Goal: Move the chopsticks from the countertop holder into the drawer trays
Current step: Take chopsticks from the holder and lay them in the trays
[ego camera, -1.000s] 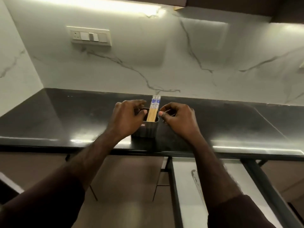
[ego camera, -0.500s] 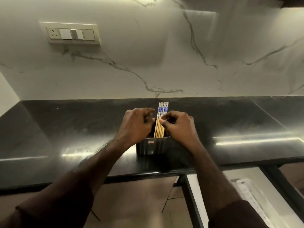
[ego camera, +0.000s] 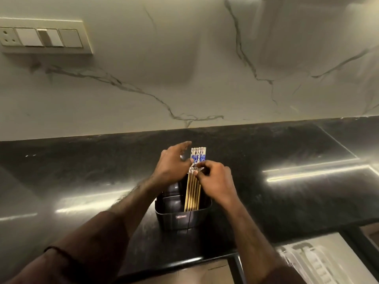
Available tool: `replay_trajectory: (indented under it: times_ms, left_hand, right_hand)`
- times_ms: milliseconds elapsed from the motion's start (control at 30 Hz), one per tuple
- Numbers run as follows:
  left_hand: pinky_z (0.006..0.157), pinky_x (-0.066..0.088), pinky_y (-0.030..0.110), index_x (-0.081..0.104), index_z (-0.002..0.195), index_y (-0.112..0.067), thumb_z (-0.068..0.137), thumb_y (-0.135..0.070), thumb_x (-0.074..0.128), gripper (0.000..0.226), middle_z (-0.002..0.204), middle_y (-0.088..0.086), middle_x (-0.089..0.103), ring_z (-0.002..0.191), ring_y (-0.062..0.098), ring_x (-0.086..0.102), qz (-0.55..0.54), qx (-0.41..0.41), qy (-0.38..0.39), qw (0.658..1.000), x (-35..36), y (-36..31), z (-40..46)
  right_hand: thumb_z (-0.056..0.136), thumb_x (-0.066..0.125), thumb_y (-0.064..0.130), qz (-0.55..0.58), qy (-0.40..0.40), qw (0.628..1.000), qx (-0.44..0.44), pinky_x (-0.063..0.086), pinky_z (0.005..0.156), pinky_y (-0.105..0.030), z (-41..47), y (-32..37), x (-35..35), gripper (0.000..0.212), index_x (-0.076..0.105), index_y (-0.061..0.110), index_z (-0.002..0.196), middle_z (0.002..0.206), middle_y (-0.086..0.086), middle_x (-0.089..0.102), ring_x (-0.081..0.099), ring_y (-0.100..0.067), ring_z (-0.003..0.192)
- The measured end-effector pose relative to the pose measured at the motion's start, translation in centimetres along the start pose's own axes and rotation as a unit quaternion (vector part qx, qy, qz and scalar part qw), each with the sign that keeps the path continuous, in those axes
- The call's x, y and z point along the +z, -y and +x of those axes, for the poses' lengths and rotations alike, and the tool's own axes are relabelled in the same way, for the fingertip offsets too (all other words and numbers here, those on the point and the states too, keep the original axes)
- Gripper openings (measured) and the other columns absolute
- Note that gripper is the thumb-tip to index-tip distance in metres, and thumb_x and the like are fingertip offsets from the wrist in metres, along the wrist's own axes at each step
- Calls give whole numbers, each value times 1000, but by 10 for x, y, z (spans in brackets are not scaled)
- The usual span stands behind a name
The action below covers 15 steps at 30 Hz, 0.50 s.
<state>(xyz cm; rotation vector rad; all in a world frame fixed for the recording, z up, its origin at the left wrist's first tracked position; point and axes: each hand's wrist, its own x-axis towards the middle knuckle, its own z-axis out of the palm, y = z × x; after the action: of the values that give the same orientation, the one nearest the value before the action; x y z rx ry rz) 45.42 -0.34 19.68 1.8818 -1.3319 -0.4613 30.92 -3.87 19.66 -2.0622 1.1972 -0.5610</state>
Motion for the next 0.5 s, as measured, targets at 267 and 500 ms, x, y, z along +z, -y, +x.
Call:
replay_trajectory:
  times_ms: [267,500]
  left_hand:
    - [76,52,11,48,139,-23,85,-8,69,60,124,5,66,107,4,62,-133,-61,63,987,10,18,25]
    - [80,56,22,56,132,-17,84,-4,71,52,102,-1,74,90,4,71,-210,-71,84,972,17,30,29]
  right_hand:
    - [93,63,27,-8,-6,999,52,55,88,-31,3,-4,20,33,62,28,126,105,8,72,66,-5,91]
    - [94,61,23,-19,-13,997,67,54,79,-21,5,-2,26,36,58,27,129,98,9,70,64,-1,83]
